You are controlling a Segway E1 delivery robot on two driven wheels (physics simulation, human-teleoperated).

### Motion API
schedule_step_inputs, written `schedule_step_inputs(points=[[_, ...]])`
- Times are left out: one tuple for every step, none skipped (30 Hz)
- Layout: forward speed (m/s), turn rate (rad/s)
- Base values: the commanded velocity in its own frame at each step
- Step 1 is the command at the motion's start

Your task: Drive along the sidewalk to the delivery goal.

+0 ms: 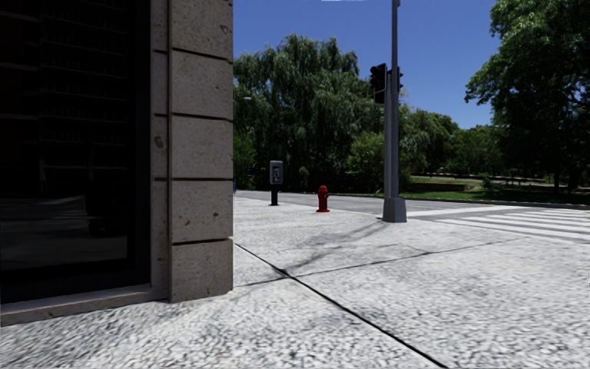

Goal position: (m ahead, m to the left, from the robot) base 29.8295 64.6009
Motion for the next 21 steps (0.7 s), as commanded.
schedule_step_inputs(points=[[2.0,-0.52],[2.0,-0.52],[2.0,-0.52],[2.0,-0.46],[2.0,-0.17],[2.0,-0.17],[2.0,0.0],[2.0,0.0],[2.0,0.0],[2.0,0.0],[2.0,0.0],[2.0,0.0],[2.0,0.0],[2.0,0.0],[2.0,0.0],[2.0,0.0],[2.0,0.0],[2.0,0.0],[2.0,0.0],[2.0,0.0],[2.0,0.0]])
